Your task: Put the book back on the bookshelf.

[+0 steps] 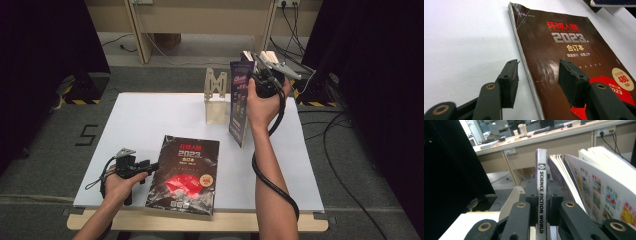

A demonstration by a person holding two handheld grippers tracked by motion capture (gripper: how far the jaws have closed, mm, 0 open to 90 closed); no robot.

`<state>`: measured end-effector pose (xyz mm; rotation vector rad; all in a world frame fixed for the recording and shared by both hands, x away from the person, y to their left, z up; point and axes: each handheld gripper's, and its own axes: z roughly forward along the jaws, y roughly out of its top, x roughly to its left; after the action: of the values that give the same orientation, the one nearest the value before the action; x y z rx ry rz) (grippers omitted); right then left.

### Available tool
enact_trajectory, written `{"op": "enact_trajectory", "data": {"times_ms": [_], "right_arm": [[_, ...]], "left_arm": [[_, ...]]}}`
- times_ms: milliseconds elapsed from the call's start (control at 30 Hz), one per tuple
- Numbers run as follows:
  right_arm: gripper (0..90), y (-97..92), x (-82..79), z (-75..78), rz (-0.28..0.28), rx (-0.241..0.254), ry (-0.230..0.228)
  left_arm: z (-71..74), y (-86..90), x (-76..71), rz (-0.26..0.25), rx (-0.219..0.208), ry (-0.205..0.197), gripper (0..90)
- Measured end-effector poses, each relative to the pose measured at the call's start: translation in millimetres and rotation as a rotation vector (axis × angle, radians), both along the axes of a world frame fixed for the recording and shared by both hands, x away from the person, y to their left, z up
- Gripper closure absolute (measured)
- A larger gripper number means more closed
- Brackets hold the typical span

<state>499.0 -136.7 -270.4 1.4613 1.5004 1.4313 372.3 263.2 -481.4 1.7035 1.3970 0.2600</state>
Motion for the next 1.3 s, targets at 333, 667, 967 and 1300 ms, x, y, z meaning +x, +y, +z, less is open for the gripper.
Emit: {"op": "enact_trajectory", "data": {"times_ms": [333,667,967,1300], "right_arm": [[83.2,5.4,21.3,0.1,-0.025,-0.017,-0.01],[83.0,11.4,27.9,-17.8,-0.057,-0.076,-0.052],[82.4,18.7,-2.8,-28.7,-0.052,-0.15,-0.114],[79.9,9.8,-38.6,-34.9,-0.058,-0.161,-0.118]], "left_arm": [[-1.6,1.0,-0.1,-0.004,0.005,0.004,49.5],[-4.0,0.2,0.4,-0.005,0.005,0.009,49.5],[-4.8,-1.5,-0.5,-0.015,0.007,0.012,49.5],[-4.7,-3.3,-1.2,-0.015,0.001,0.011,49.6]]}}
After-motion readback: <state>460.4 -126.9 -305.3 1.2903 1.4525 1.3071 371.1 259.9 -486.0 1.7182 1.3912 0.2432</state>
